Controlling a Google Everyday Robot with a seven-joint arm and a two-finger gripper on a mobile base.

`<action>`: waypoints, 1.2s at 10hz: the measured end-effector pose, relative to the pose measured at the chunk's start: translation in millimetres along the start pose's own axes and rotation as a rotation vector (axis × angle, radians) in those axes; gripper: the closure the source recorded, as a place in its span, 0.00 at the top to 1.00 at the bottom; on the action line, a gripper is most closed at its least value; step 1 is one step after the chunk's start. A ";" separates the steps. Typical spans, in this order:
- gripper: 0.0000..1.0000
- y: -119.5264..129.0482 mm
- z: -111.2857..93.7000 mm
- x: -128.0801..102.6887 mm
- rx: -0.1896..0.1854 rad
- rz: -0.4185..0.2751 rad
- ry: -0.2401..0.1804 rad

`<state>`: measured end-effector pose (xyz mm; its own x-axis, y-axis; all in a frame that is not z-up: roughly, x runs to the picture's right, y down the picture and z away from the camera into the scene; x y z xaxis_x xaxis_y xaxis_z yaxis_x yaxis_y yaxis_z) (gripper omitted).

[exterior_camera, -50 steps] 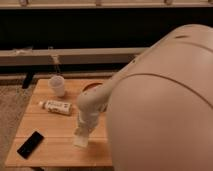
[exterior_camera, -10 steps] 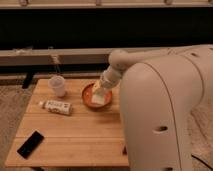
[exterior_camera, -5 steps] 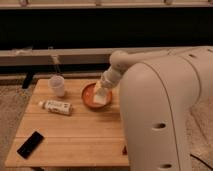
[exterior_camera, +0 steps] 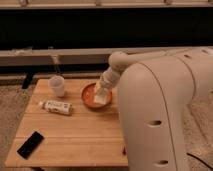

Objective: Place the white sponge in the ceramic bowl

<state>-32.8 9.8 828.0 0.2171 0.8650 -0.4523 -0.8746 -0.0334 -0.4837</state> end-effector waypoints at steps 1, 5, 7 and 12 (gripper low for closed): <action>0.32 -0.9 0.7 -0.3 0.001 -0.002 0.001; 0.44 -2.5 7.2 -2.2 0.000 -0.008 0.001; 0.62 -3.2 9.6 -2.6 0.001 -0.011 0.001; 0.80 -4.2 15.2 -2.6 0.001 -0.017 0.000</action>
<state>-36.3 15.2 842.5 0.2321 0.8652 -0.4444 -0.8714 -0.0180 -0.4902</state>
